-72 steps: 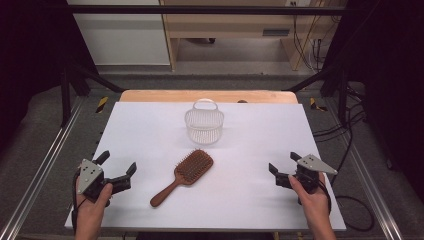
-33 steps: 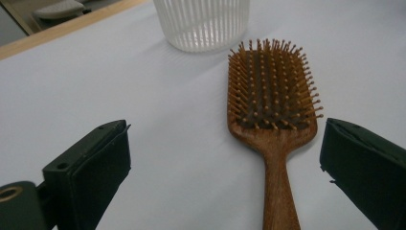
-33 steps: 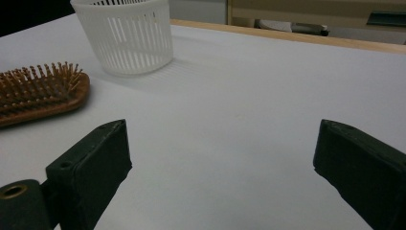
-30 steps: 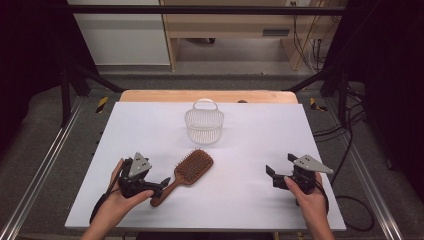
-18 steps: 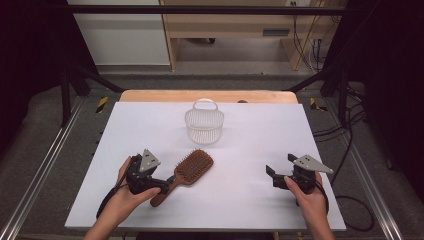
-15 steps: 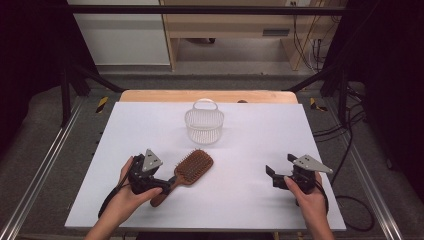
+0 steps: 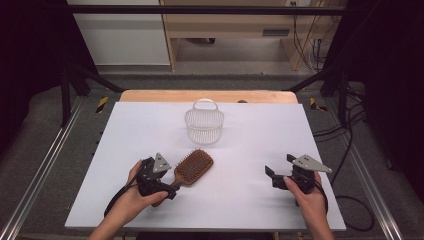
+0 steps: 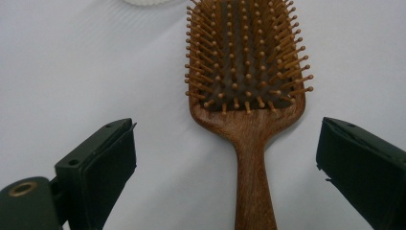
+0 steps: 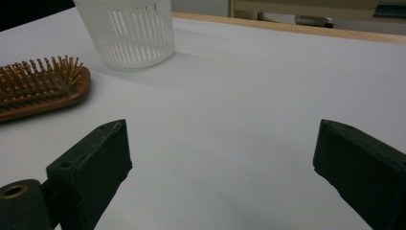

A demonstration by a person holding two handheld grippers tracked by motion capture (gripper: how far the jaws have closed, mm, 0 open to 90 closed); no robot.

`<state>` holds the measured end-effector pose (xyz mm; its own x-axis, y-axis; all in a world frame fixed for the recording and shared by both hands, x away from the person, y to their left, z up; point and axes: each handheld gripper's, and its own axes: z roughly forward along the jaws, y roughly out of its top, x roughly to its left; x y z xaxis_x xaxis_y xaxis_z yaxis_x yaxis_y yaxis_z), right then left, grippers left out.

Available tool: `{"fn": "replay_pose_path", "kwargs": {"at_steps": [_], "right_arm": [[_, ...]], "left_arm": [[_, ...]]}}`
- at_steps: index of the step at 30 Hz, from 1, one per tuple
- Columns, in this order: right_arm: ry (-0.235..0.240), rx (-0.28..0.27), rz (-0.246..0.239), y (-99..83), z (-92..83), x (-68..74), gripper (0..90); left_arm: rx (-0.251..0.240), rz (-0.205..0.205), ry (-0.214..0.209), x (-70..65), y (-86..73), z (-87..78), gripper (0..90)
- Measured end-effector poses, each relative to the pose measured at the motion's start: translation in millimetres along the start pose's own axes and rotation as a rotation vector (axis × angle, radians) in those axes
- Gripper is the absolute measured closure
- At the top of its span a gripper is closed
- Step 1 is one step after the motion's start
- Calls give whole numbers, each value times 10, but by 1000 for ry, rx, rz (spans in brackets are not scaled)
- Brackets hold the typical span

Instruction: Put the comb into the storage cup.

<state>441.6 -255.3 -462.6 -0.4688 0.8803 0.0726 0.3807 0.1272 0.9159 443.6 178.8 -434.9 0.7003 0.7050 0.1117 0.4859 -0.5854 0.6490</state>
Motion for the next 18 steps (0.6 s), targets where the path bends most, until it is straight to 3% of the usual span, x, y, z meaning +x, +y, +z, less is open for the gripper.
{"fn": "replay_pose_path", "kwargs": {"at_steps": [10, 14, 18], "right_arm": [[3, 4, 1, 0, -1, 1, 59], [5, 6, 1, 0, -2, -1, 60], [6, 7, 2, 0, -3, -3, 60]], "left_arm": [[69, -19, -32, 10, 11, 99, 75], [93, -52, -61, 34, 34, 107, 143], [103, -54, -67, 42, 52, 108, 178]]}}
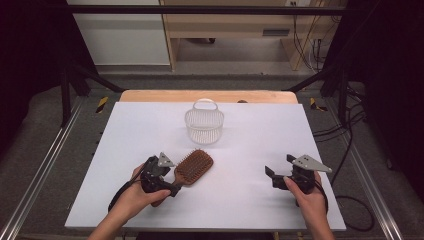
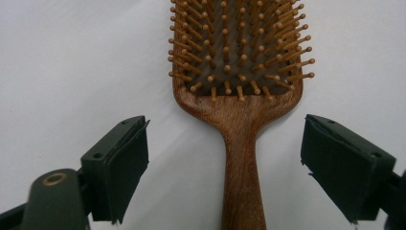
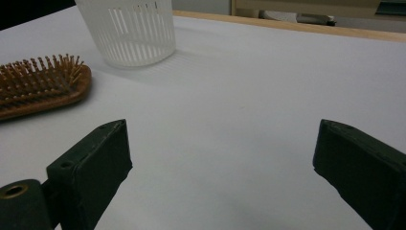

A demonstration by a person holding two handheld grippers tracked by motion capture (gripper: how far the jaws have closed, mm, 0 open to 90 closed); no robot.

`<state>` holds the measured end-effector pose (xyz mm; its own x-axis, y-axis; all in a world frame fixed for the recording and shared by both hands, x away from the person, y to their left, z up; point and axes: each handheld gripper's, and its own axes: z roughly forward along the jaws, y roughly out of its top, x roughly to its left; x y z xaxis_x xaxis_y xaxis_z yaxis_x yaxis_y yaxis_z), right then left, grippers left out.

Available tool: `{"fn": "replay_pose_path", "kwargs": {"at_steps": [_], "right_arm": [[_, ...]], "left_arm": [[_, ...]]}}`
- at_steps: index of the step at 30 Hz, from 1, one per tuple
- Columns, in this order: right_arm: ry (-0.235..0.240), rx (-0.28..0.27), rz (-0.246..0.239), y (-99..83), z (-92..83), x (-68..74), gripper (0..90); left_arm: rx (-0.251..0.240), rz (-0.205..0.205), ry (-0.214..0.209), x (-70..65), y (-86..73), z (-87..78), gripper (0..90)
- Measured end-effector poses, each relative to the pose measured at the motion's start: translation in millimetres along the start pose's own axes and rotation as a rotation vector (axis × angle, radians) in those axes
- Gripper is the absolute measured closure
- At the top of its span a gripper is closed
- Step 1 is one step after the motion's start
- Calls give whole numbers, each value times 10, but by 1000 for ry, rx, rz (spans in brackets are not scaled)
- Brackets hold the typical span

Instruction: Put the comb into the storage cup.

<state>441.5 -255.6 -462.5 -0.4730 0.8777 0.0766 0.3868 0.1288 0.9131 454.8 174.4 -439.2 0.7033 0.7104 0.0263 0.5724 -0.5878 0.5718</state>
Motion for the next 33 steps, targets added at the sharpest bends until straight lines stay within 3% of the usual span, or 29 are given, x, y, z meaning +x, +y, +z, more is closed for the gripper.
{"fn": "replay_pose_path", "kwargs": {"at_steps": [12, 22, 33], "right_arm": [[4, 5, 0, -1, 0, -3, 60], [7, 9, -3, -2, 5, 3, 60], [11, 10, -1, -1, 4, 1, 60]], "left_arm": [[29, 8, -16, 0, 33, 53, 245], [110, 35, -67, 2, 30, 113, 446], [158, 39, -83, 12, 48, 169, 556]]}}
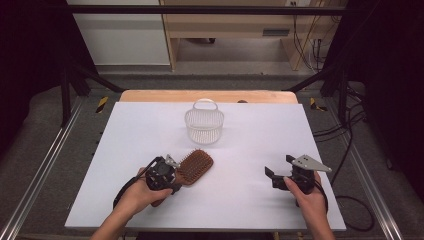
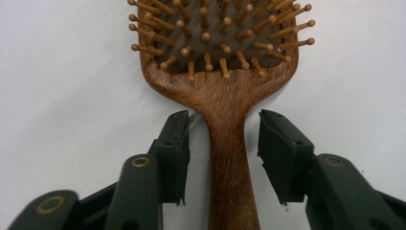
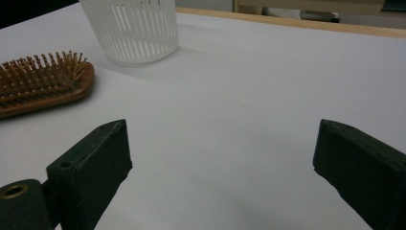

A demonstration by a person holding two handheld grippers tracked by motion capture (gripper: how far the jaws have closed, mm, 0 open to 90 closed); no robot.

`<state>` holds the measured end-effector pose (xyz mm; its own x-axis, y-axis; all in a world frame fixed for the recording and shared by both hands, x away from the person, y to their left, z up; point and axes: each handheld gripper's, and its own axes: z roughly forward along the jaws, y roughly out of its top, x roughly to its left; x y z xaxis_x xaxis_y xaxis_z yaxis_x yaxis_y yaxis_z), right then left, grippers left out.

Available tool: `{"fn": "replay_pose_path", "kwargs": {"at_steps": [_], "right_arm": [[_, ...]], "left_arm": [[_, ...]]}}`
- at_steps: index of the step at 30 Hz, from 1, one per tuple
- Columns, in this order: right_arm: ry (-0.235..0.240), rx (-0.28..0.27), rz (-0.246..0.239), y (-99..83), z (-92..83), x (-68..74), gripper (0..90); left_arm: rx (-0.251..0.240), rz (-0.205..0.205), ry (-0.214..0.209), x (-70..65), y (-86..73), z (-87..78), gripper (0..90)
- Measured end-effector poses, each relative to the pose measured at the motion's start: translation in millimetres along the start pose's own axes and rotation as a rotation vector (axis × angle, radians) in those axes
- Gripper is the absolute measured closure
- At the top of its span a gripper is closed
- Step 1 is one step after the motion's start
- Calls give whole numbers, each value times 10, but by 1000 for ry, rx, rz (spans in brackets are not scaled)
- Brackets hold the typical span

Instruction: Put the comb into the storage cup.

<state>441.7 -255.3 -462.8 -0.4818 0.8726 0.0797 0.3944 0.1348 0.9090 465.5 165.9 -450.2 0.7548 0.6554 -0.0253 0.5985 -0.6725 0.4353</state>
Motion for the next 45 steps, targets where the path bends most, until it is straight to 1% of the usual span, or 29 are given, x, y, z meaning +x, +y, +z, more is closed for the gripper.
{"fn": "replay_pose_path", "kwargs": {"at_steps": [12, 30, 32, 37, 42, 43, 45], "right_arm": [[3, -1, 0, 1, -4, -4, 60], [8, 2, 0, 0, 3, 1, 59], [9, 3, 0, -1, 5, 3, 60], [11, 4, 2, -1, 7, 4, 59], [12, 8, 0, -3, 15, 11, 59], [14, 8, -1, -4, 16, 12, 59], [15, 10, 0, -5, 19, 14, 59]], "left_arm": [[16, 9, 3, -12, 10, 18, 595], [27, 13, 7, -11, 15, 21, 612], [35, 23, 7, -11, 24, 23, 612], [37, 20, 8, -8, 33, 27, 621], [43, 33, 14, -15, 45, 32, 642], [47, 44, 16, -20, 50, 34, 646], [49, 49, 13, -16, 56, 37, 670]]}}
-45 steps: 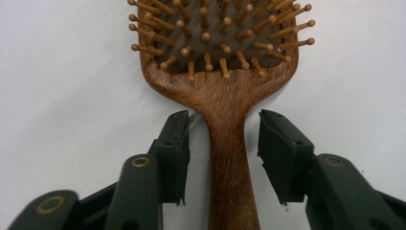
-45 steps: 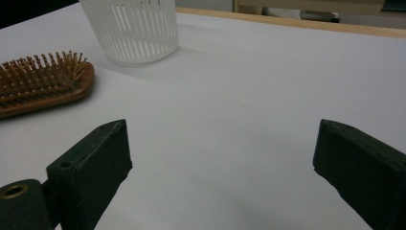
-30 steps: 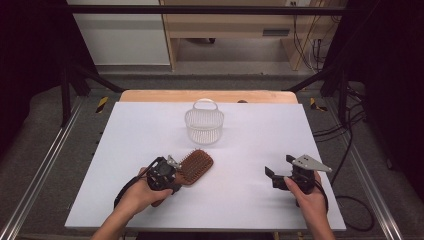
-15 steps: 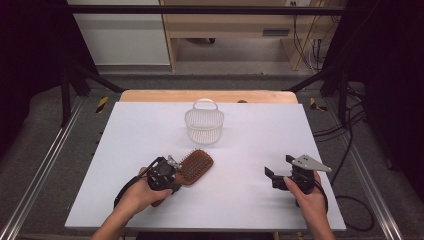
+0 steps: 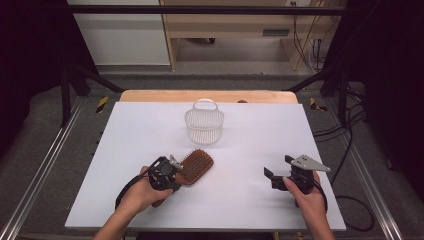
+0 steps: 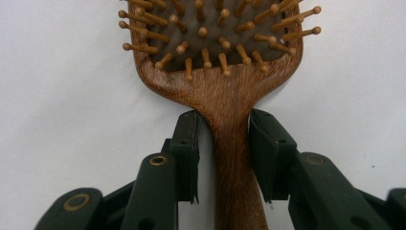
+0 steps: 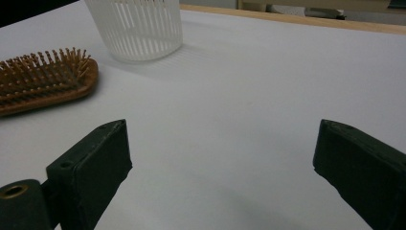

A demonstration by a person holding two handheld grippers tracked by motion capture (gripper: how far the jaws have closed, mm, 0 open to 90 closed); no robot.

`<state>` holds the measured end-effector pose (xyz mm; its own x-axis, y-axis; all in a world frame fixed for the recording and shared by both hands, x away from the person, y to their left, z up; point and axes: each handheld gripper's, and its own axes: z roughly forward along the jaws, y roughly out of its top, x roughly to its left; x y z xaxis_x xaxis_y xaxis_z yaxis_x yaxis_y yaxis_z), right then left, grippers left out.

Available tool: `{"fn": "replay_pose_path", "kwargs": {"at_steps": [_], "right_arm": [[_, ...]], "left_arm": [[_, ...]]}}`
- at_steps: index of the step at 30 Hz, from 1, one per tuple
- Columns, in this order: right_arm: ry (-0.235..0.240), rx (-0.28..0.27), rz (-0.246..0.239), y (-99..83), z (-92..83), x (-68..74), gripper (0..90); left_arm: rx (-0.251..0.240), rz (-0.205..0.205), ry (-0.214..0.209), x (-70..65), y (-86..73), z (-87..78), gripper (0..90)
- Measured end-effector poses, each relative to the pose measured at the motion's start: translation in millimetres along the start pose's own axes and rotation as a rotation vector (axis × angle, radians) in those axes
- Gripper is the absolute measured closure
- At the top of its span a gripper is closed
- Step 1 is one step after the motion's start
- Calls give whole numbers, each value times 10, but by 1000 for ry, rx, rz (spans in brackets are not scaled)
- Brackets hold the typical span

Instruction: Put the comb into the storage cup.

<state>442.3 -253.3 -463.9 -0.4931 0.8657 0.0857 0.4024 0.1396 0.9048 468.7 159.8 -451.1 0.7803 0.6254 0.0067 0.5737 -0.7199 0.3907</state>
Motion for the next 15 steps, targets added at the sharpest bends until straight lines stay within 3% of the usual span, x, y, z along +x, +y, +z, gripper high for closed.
{"fn": "replay_pose_path", "kwargs": {"at_steps": [6, 10, 15], "right_arm": [[2, 3, 1, -2, 7, 3, 59], [3, 2, 3, -1, 7, 6, 59], [3, -1, 5, 1, 1, 2, 59]], "left_arm": [[6, 24, -9, 9, 13, 4, 725], [-27, 39, -2, -5, -26, 0, 726], [-84, 13, -10, 15, -100, -7, 727]]}}
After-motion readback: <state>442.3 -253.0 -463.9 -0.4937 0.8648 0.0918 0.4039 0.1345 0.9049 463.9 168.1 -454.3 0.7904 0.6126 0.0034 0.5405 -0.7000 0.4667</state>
